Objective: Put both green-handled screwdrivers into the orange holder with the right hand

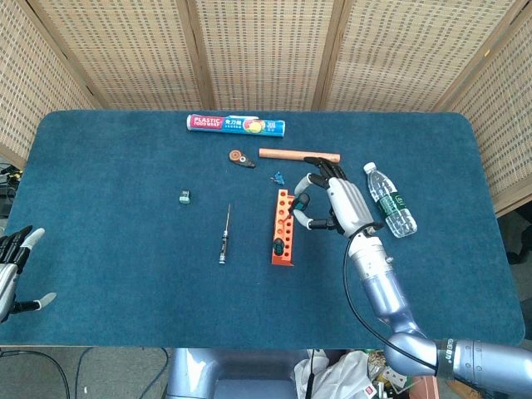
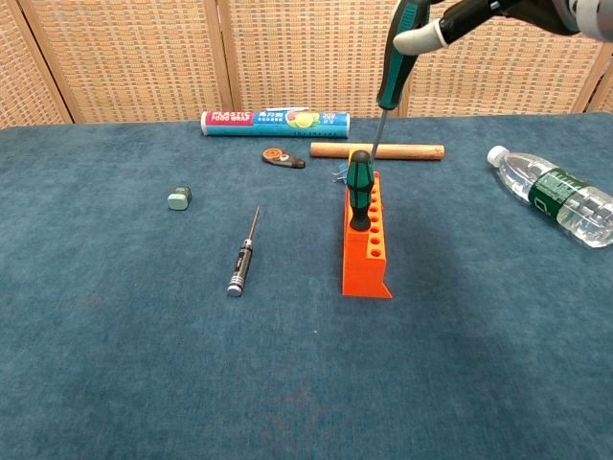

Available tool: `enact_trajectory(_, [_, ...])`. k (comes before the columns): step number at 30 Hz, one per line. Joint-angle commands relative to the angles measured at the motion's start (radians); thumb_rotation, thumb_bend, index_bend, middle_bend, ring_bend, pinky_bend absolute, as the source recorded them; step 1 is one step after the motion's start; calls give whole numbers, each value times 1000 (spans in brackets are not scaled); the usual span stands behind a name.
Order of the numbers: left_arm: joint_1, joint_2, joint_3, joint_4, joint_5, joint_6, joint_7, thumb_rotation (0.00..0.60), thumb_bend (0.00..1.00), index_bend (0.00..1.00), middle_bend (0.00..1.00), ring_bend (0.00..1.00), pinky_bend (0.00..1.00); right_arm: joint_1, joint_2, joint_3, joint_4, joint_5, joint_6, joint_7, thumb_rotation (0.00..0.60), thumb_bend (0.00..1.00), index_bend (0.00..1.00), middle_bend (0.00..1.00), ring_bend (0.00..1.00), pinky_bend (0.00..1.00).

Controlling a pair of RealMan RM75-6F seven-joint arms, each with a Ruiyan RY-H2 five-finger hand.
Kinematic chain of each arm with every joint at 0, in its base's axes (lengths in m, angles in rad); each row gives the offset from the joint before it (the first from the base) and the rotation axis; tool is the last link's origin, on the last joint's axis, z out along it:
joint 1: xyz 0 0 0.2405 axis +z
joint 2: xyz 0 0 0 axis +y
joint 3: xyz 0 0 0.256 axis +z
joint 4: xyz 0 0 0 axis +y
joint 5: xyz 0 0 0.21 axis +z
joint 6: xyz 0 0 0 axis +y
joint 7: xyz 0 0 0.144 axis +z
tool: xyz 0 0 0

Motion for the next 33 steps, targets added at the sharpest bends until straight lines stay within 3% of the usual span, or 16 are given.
enact_trajectory(1, [2, 1, 1, -1, 4, 5, -1, 600, 0, 0, 0, 0, 0, 3, -4, -9, 2, -6, 6, -3, 600, 434, 651, 102, 0, 25])
enact_trajectory(33, [4, 1, 1, 0, 4, 9, -2, 600, 0, 0, 0, 0, 0, 29, -9, -44, 4, 0, 28, -4, 600, 434, 651, 104, 0, 25])
